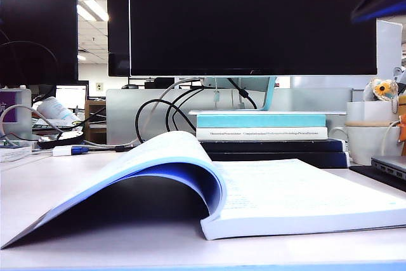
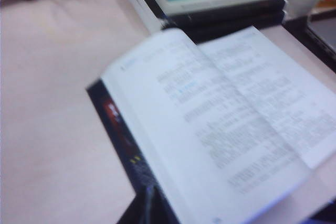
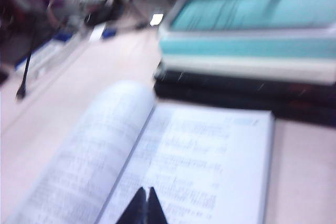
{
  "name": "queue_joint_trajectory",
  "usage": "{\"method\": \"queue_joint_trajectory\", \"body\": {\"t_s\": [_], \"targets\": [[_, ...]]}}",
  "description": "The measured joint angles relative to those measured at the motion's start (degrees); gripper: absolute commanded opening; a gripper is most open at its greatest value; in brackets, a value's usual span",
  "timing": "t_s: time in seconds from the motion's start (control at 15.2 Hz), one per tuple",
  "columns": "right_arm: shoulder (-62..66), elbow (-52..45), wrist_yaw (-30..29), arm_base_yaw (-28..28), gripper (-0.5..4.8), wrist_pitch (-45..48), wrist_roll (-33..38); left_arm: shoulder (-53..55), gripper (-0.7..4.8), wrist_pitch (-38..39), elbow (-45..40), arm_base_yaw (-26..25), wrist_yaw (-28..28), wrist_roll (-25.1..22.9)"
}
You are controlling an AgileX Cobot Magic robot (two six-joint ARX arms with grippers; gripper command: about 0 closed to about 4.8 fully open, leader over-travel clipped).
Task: Close the book.
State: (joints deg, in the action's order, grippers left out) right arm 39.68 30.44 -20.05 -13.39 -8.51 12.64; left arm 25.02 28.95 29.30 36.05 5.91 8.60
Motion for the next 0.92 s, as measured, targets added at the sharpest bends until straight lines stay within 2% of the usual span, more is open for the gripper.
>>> {"method": "queue_joint_trajectory", "body": {"t_s": [0.07, 0.2, 0.39, 0.52, 0.59, 0.72, 0.79, 0.85, 0.92], "targets": [[2.4, 0.1, -1.6, -0.2, -0.02, -0.1, -0.5, 0.0, -0.06, 0.3, 0.0, 6.3, 2.5, 4.2], [3.4, 0.2, -2.5, -1.6, -0.02, -0.6, -2.2, 3.0, -0.06, -0.2, 0.0, 13.7, 4.4, 9.6], [3.7, 0.2, -2.5, -2.1, -0.02, -0.6, -3.7, 11.8, -0.06, -3.7, 0.0, 20.4, 4.9, 13.7], [3.7, 0.2, -2.5, -2.1, -0.01, -0.6, -4.3, 17.5, -0.06, -7.2, 0.0, 22.4, 6.2, 15.5], [3.7, 0.2, -2.5, -2.1, -0.01, -1.8, -5.3, 27.6, -0.06, -9.2, 0.0, 24.7, 3.8, 20.7], [3.7, 0.2, -1.7, -2.1, -0.01, -2.3, -6.2, 28.4, -0.06, -13.6, 0.0, 27.4, 4.2, 22.3], [3.8, 0.2, -0.1, -2.1, -0.01, -2.6, -6.7, 34.1, -0.06, -14.3, -0.2, 29.9, 5.7, 28.7], [3.8, 0.2, -0.1, -2.1, -0.01, -2.6, -6.7, 35.1, -0.06, -15.6, -0.2, 33.1, 8.0, 31.2], [3.8, 0.2, -0.1, -2.1, -0.01, -2.6, -6.7, 36.0, -0.06, -16.4, -0.2, 36.0, 12.9, 34.4]]}}
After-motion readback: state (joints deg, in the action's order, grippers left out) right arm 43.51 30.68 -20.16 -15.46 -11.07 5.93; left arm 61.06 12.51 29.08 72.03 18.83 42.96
